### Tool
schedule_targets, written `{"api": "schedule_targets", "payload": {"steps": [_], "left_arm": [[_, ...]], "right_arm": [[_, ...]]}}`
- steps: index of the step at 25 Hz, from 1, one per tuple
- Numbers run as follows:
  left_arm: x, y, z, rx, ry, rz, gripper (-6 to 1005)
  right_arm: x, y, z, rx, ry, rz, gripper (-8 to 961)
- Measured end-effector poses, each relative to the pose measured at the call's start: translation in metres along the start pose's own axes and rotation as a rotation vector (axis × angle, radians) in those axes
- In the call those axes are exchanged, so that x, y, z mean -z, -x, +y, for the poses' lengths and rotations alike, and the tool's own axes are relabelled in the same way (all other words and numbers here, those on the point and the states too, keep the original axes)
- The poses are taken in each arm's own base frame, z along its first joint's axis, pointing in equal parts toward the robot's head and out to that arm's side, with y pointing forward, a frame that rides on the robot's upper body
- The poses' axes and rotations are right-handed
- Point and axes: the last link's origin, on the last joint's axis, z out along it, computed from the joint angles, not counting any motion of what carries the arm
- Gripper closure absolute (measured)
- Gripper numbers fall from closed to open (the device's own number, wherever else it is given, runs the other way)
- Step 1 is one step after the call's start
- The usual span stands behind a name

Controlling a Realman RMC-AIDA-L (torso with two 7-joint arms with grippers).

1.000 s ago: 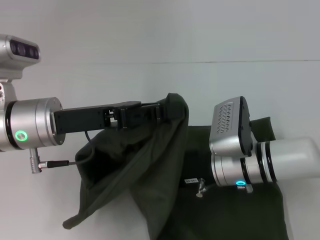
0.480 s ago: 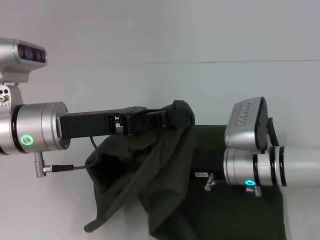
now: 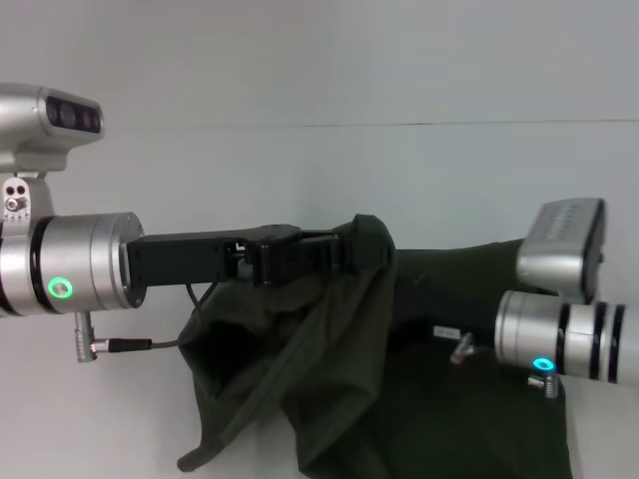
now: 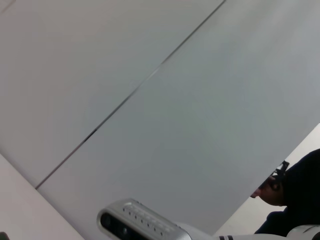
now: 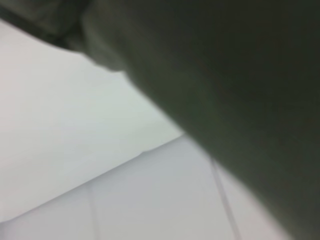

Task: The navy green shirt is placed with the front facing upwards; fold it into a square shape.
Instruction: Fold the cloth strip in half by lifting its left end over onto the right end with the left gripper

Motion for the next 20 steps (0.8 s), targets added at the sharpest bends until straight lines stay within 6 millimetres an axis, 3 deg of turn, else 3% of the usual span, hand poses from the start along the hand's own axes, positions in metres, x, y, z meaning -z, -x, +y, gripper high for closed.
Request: {"api": "schedule_targets", "payload": {"steps": [6,11,20], "left_arm": [[-0.007,0.003,0.001,-0.003,0.016,-0.007,958],[-0.014,0.006,-0.001,0.0,0.014,-0.02,958],[-0.035,0.012,-0.004,0.004,0.04,-0.05,958]], "right_arm": [[0.019,0.006,-0.013,-0.095,-0.1,-0.159,348],[0.038,0.012,-0.023,-0.16,-0.178,-0.311,313],[0.037,0.015,-0.027,-0.162,-0.206,-0.325,312]]}}
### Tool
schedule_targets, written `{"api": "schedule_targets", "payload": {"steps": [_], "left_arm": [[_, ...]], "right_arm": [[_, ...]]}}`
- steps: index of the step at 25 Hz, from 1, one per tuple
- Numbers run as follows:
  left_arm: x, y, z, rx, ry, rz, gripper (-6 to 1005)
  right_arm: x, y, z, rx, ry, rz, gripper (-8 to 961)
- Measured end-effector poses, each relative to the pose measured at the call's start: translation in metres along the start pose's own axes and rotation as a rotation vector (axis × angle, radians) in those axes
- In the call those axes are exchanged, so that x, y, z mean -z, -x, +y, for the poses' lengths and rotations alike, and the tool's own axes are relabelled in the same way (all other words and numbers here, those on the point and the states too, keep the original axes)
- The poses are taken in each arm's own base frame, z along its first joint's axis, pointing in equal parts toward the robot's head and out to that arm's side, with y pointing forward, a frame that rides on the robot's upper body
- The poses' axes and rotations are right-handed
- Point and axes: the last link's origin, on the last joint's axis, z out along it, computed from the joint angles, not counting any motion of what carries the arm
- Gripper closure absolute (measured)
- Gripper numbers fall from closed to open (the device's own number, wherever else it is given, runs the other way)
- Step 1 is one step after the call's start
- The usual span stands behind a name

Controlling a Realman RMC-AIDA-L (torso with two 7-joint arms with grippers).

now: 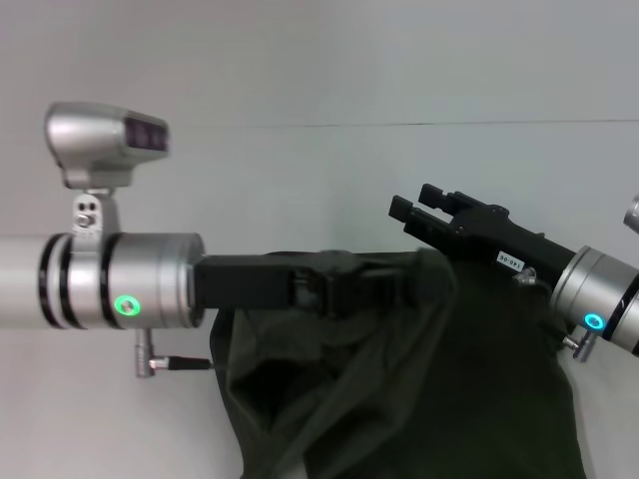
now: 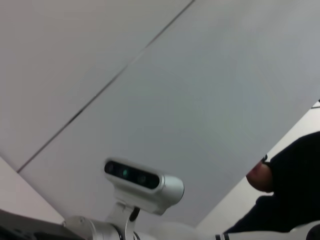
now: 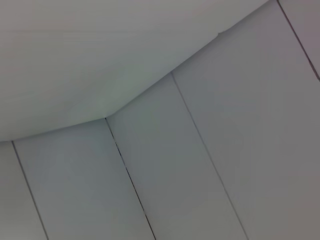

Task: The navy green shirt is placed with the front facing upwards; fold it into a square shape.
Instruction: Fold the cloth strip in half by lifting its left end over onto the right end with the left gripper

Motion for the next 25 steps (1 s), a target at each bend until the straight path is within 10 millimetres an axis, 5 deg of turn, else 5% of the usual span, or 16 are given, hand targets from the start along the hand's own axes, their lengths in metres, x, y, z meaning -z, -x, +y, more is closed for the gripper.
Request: {"api": "schedule_targets", "payload": {"steps": [25], "left_arm": [[-0.059,0.016,-0.023,-0.019,-0.056,-0.095,956]], "right_arm": [[0.019,0.013,-0.02,-0.089,-0.134,-0.165,312]]}}
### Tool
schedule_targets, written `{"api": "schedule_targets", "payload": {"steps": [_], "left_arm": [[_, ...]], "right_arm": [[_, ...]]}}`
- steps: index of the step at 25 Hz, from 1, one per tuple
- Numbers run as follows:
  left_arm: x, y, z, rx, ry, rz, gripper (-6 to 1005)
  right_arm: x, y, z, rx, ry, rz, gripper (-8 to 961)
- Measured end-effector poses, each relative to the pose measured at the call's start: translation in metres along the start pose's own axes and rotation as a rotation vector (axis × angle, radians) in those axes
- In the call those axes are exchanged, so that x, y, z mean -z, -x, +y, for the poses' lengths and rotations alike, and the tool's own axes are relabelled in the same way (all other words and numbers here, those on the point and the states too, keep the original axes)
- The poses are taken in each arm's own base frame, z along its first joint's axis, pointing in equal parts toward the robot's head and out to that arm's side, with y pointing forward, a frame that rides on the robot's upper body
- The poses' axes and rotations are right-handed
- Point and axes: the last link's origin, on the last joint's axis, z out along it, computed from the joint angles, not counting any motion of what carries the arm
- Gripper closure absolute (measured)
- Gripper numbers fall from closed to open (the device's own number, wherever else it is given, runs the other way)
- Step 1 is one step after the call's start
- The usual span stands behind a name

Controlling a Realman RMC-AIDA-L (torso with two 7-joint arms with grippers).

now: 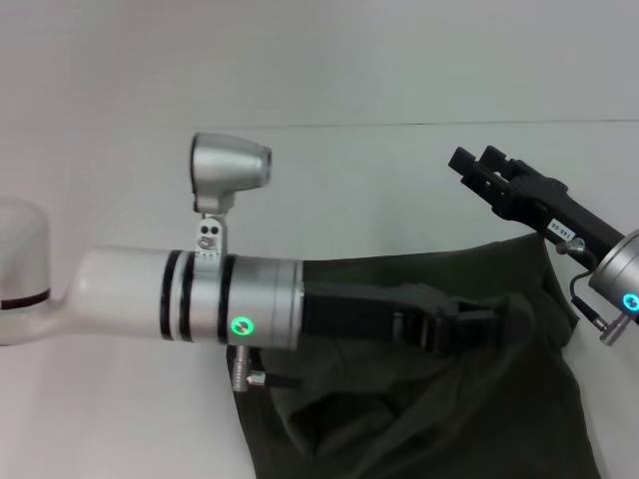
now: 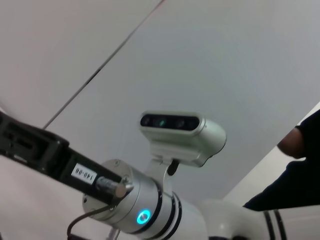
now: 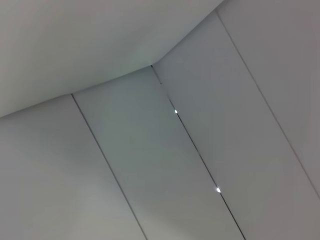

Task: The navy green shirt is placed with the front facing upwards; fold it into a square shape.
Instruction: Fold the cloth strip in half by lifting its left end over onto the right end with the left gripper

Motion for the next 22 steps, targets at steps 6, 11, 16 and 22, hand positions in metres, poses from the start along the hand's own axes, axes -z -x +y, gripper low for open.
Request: {"api": "schedule_targets", "payload": {"steps": [6,11,16,22], "left_arm": [[-0.013,0.007,-0.003,0.0,-0.018,-0.035,956],[-0.02,0.011,-0.005,-0.008,-0.026,-0.041,956],[-0.031,0.017,-0.007,-0.021,-0.044,-0.053,956],[-0.04,0.023,-0.01,-0.033,-0.075,-0.037,955]], "right_arm": [[0.005,0.002,-0.005,-0.008,-0.022,-0.021,312],[0.008,0.005,-0.009,-0.021,-0.047,-0.051,312],[0.008,0.006,-0.009,-0.02,-0.048,-0.054,312],[0.008,0.007,-0.009,-0.018,-0.047,-0.055,313]]}}
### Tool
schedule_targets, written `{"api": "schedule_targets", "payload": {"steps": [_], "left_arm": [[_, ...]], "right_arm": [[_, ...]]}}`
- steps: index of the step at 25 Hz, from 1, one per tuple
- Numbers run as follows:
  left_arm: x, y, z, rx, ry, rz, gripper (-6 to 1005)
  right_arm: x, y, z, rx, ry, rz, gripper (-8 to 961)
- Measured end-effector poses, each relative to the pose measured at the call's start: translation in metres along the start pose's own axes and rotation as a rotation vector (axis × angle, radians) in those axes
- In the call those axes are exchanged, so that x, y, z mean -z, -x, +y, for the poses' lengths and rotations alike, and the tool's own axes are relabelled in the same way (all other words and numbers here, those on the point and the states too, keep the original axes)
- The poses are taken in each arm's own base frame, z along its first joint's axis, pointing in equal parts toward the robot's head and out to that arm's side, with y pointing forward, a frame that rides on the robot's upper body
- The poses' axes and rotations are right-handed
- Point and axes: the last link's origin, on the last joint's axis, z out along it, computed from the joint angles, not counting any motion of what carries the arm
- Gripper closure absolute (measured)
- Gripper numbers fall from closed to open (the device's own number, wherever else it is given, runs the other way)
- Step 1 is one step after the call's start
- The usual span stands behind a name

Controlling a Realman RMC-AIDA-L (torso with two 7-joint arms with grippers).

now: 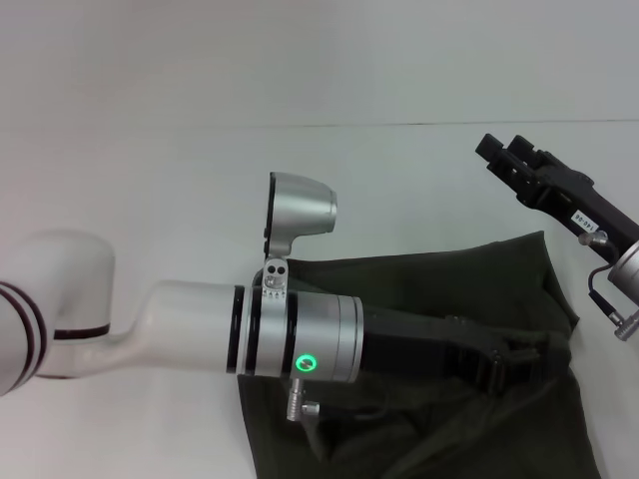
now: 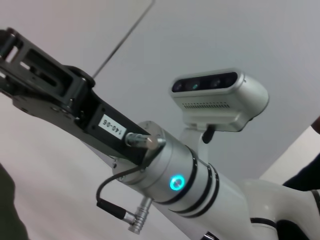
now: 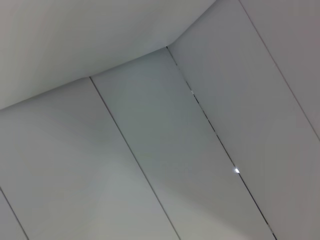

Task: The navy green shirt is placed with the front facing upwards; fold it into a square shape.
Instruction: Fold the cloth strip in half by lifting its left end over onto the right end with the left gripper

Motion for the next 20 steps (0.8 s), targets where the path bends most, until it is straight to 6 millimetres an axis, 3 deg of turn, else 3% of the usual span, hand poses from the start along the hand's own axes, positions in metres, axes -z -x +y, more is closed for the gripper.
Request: {"api": "schedule_targets", "payload": {"steps": [20], "left_arm": [[-0.008,0.013,-0.006,-0.085,-0.071,0.016,954]], "right_arm": [[0.0,-0.001,0.0,0.007,-0.001,0.001,313]]}}
